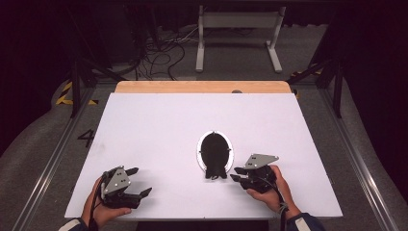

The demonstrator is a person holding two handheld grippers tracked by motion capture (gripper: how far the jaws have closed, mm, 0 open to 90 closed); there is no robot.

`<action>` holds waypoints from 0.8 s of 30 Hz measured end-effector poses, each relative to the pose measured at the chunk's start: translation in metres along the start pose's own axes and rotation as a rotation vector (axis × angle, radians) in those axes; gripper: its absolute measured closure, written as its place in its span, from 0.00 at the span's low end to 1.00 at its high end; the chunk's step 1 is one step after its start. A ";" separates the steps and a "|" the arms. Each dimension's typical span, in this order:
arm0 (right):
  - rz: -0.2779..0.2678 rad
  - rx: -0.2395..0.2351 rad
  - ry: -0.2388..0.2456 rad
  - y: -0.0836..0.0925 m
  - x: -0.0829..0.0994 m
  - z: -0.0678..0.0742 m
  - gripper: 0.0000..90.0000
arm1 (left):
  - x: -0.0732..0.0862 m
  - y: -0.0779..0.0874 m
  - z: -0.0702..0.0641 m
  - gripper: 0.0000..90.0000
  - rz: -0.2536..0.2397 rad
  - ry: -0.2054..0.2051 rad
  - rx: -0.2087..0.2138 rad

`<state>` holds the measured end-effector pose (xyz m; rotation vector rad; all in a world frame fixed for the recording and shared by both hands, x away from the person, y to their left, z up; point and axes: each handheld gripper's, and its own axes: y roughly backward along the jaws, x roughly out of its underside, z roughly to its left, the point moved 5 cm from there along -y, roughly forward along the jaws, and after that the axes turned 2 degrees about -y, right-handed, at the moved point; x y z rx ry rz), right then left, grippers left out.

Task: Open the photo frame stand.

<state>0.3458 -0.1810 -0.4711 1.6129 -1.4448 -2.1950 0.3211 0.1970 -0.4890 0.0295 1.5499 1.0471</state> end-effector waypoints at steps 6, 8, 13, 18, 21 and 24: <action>0.022 -0.041 -0.001 -0.003 0.002 0.001 0.72 | -0.001 -0.001 -0.001 0.21 -0.003 0.008 0.004; 0.029 -0.046 0.001 -0.004 0.002 0.002 0.72 | 0.000 -0.001 -0.001 0.21 0.002 0.007 0.003; 0.060 -0.073 0.001 -0.009 0.002 0.004 0.69 | 0.001 -0.001 0.001 0.21 0.004 0.020 0.005; 0.082 -0.076 0.010 -0.014 0.004 0.007 0.69 | 0.001 -0.002 0.000 0.21 0.009 0.012 0.007; 0.095 -0.087 0.017 -0.018 0.004 0.009 0.68 | 0.001 -0.003 -0.001 0.21 0.017 0.003 0.009; 0.088 -0.105 0.011 -0.021 0.002 0.011 0.69 | 0.001 -0.004 -0.001 0.21 0.022 -0.002 0.017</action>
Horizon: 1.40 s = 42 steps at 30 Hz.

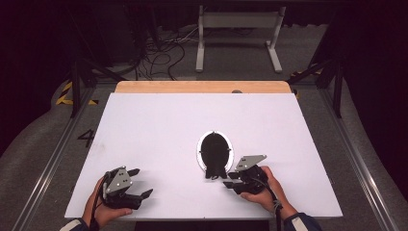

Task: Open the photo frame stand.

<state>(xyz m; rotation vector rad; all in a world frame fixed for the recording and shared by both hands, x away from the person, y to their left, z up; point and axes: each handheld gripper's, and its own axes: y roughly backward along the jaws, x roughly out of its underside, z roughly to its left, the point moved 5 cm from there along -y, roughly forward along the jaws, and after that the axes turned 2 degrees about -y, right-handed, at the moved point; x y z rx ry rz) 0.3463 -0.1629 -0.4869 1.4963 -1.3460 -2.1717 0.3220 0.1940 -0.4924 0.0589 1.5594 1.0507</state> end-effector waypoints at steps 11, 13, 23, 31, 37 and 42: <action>-0.015 -0.025 -0.033 -0.002 -0.004 0.000 0.69 | 0.000 -0.004 -0.001 0.21 0.010 -0.004 0.010; -0.021 -0.021 -0.030 -0.002 -0.004 0.001 0.69 | 0.000 -0.003 -0.002 0.21 0.011 0.000 0.010; -0.100 -0.169 -0.206 -0.001 -0.009 -0.009 0.63 | 0.000 -0.005 -0.001 0.20 0.025 -0.004 0.010; -0.142 -0.297 -0.415 -0.010 -0.014 -0.023 0.67 | -0.003 -0.009 -0.005 0.20 0.031 -0.009 0.016; -0.170 -0.361 -0.540 -0.017 -0.016 -0.028 0.67 | -0.013 -0.017 -0.005 0.19 0.030 -0.018 0.016; -0.191 -0.390 -0.620 -0.016 -0.019 -0.033 0.65 | -0.024 -0.028 0.000 0.20 0.023 -0.010 0.022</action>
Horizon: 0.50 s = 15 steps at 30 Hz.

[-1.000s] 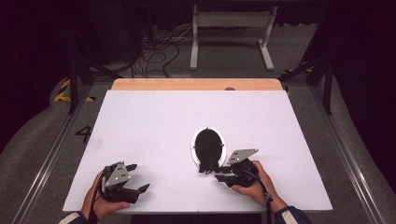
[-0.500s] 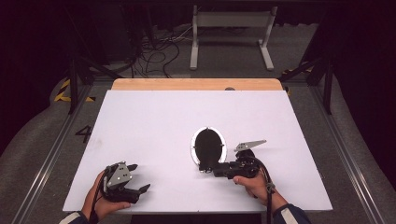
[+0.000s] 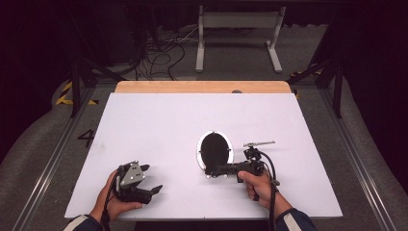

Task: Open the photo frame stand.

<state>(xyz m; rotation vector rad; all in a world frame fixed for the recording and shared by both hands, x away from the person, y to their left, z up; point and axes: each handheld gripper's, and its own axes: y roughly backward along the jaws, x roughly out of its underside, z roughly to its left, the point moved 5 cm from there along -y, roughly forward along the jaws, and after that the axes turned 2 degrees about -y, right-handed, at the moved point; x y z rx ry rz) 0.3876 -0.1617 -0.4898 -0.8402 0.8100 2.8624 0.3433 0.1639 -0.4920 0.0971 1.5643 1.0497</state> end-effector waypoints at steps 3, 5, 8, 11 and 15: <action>-0.012 -0.007 -0.028 -0.002 -0.005 -0.001 0.60 | -0.015 -0.012 0.007 0.20 -0.017 0.029 0.009; -0.014 -0.010 -0.030 -0.004 -0.007 -0.001 0.59 | -0.025 -0.020 0.009 0.21 -0.028 0.041 0.032; -0.031 -0.028 -0.059 -0.005 -0.010 -0.006 0.63 | -0.039 -0.035 0.011 0.21 -0.037 0.045 0.061; -0.041 -0.050 -0.069 -0.005 -0.010 -0.010 0.66 | -0.050 -0.051 0.012 0.21 -0.040 0.059 0.113; -0.031 -0.043 -0.040 -0.005 -0.011 -0.010 0.69 | -0.062 -0.069 0.012 0.20 -0.031 0.086 0.192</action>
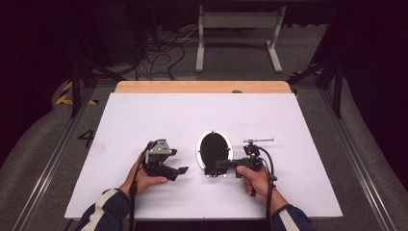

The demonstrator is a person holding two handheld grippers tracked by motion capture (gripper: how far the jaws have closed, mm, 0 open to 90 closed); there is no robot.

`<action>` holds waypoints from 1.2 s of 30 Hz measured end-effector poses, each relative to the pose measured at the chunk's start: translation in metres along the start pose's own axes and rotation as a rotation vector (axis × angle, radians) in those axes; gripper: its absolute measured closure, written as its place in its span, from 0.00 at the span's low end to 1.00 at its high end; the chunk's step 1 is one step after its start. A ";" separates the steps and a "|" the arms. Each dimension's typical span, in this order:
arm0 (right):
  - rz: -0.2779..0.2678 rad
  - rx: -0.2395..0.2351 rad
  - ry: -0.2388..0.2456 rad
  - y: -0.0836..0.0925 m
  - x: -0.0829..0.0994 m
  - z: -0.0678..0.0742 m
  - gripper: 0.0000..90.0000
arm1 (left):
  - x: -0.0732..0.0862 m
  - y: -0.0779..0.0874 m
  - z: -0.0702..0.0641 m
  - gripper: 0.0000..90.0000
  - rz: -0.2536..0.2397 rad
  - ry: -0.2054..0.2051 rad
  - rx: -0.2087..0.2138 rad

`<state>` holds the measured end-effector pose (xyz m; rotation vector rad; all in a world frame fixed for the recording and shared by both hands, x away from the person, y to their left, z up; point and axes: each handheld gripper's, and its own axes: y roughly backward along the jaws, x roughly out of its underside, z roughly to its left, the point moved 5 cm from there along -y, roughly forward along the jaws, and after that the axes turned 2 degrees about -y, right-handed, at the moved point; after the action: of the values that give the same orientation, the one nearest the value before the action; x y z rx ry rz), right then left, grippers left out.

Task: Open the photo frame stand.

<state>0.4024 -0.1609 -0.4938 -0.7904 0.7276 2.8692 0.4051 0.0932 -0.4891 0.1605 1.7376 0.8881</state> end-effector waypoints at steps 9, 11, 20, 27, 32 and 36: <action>0.003 -0.007 0.096 0.001 0.000 0.004 0.73 | -0.017 -0.031 0.013 0.17 -0.011 0.108 0.094; 0.001 -0.005 0.107 0.002 0.000 0.004 0.73 | -0.021 -0.032 0.013 0.17 -0.023 0.138 0.103; -0.013 0.016 0.291 0.004 0.005 0.016 0.76 | -0.035 -0.044 0.014 0.16 -0.030 0.133 0.148; -0.014 0.018 0.350 0.005 0.007 0.019 0.77 | -0.041 -0.046 0.009 0.19 -0.069 0.140 0.233; -0.015 0.023 0.378 0.005 0.007 0.022 0.77 | -0.045 -0.045 0.004 0.21 -0.072 0.136 0.262; -0.010 0.030 0.389 0.006 0.008 0.022 0.78 | -0.046 -0.042 0.003 0.25 -0.094 0.128 0.294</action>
<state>0.3838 -0.1563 -0.4789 -1.3632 0.7946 2.7142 0.4381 0.0411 -0.4800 0.2175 1.9739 0.5817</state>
